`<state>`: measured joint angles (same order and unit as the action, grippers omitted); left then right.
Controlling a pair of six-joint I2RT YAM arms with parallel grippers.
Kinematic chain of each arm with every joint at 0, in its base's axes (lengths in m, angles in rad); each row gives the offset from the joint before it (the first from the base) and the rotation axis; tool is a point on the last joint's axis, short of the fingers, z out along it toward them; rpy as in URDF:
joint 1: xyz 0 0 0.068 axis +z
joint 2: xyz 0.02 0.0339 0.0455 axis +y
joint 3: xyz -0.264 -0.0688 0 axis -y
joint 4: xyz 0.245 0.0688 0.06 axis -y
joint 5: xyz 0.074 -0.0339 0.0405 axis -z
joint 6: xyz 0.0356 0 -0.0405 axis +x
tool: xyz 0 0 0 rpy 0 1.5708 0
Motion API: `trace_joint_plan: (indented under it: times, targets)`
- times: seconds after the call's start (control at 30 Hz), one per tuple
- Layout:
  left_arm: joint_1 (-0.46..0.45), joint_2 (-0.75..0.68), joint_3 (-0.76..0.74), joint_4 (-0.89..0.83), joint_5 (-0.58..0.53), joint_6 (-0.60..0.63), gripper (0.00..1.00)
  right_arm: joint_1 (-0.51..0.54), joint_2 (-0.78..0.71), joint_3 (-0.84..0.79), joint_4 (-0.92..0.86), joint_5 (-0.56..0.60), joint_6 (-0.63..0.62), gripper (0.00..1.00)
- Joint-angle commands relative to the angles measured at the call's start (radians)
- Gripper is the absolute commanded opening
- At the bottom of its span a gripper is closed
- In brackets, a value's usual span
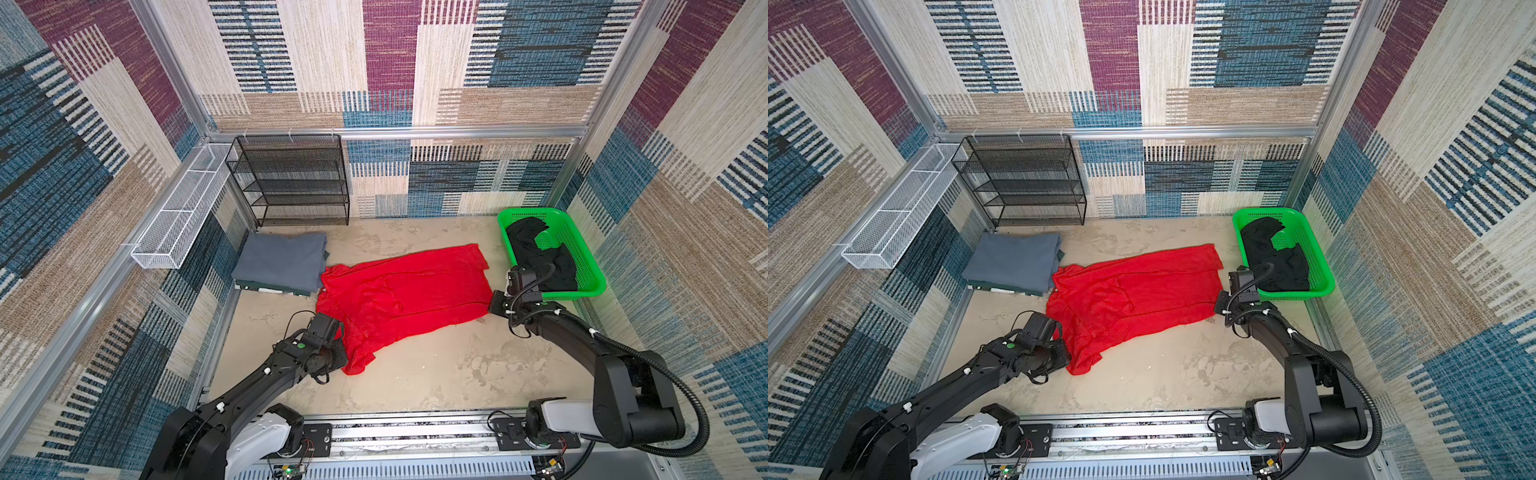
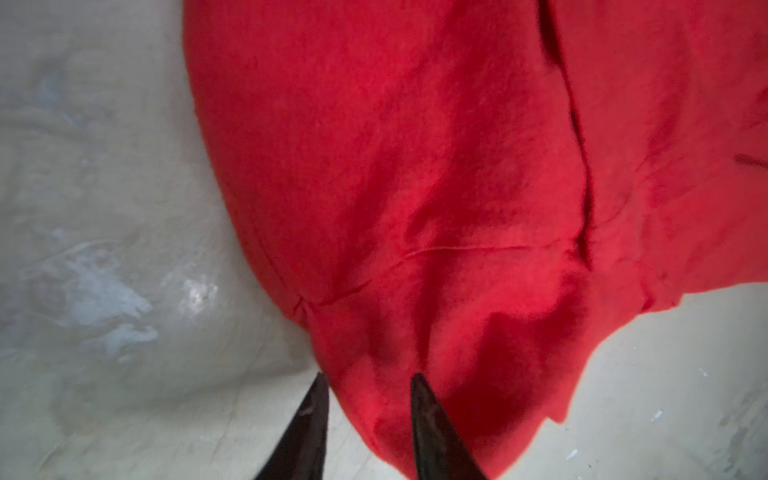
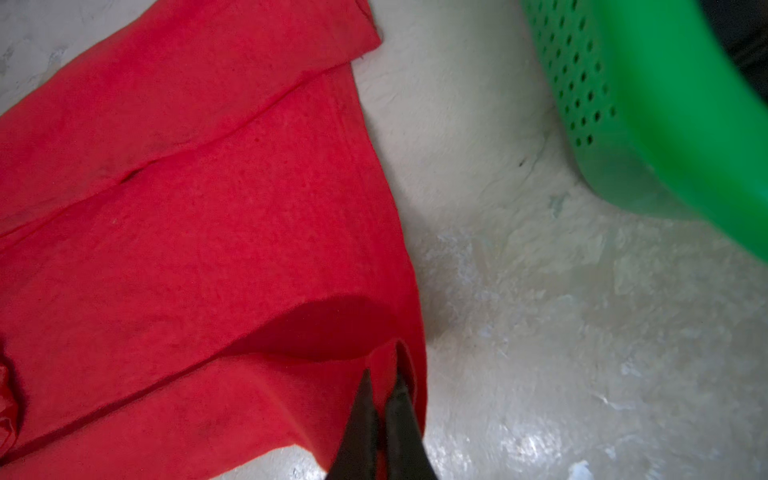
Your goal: Fold and stack the t-shirts
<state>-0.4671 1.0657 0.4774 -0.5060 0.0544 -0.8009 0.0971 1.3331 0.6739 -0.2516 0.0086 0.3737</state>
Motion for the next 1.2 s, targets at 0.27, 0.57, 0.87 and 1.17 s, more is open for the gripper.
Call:
trace_joint_plan:
  times: [0.27,0.57,0.87,1.17]
  targets:
    - [-0.001,0.018,-0.043,0.086,0.034,-0.005,0.45,0.000,-0.006,-0.007,0.042,-0.027,0.019,0.00]
    - [-0.001,0.098,-0.035,0.087,0.067,0.038,0.26,0.000,-0.038,-0.018,0.045,-0.038,0.018,0.00]
    - [0.001,0.042,0.052,-0.066,0.042,0.113,0.00,0.000,-0.037,-0.009,0.021,-0.041,0.001,0.00]
    - [0.004,-0.204,0.078,-0.215,-0.026,0.067,0.00,0.000,-0.098,-0.032,-0.054,-0.052,0.017,0.00]
